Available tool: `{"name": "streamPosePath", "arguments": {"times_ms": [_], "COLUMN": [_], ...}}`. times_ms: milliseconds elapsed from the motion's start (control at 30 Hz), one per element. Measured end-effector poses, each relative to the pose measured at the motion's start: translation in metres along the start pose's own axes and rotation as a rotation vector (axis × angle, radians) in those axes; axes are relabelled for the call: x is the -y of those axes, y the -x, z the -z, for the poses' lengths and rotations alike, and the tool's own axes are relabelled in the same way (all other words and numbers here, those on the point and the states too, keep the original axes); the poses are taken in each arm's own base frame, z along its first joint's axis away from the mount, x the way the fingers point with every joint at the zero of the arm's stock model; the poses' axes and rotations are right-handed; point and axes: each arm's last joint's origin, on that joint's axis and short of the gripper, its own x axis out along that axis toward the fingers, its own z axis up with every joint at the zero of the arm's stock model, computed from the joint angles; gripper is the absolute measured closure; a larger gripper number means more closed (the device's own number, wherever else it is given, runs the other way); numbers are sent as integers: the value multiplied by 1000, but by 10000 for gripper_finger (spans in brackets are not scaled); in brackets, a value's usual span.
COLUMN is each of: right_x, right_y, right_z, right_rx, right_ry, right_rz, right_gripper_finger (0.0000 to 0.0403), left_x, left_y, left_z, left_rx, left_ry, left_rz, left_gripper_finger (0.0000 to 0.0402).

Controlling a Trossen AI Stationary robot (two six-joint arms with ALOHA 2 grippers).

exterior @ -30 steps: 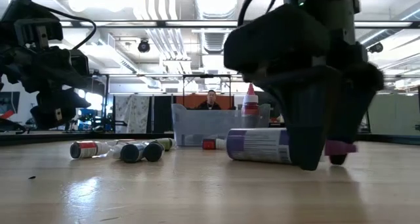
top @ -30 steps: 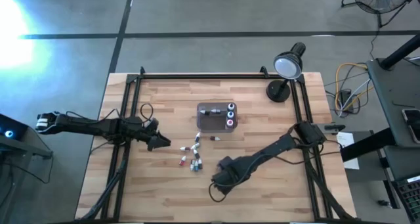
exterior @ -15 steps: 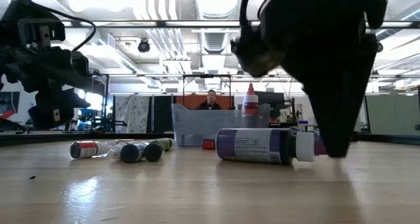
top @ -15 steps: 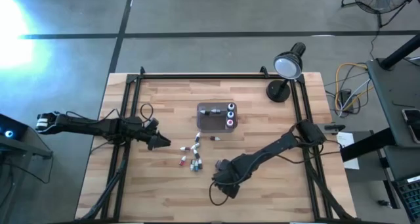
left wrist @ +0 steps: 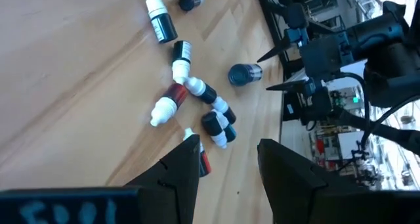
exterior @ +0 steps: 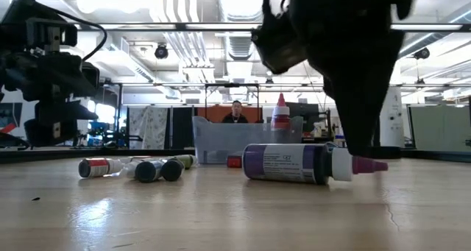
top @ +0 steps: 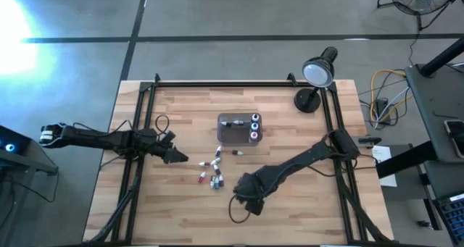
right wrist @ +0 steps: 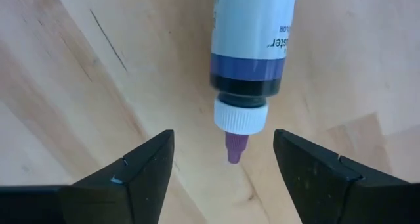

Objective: Pick & Place food coloring
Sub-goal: Put the large violet food coloring bottle into the bin

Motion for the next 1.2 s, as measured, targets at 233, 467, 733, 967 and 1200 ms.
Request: {"name": "streamPosePath", "arguments": {"times_ms": [233, 467, 733, 967, 1200], "right_x": [12, 15, 14, 19, 21], "right_y": [10, 5, -7, -15, -21], "right_z": [-13, -9, -7, -6, -5], "right_rx": [-24, -42, 20, 33, 35], "right_ry": [-9, 3, 12, 9, 9], "right_rz": [-53, -20, -12, 14, 12], "right_gripper_finger": [145, 145, 158, 161, 188], "left_x": [0, 0, 0, 0, 0], "left_y": [0, 0, 0, 0, 0], "left_z": [0, 0, 0, 0, 0], "left_rx": [3, 4, 5, 5, 5], "left_ry": [7, -3, -2, -1, 1], "left_rz": [-2, -3, -4, -4, -5], "left_gripper_finger": [271, 271, 271, 271, 271]}}
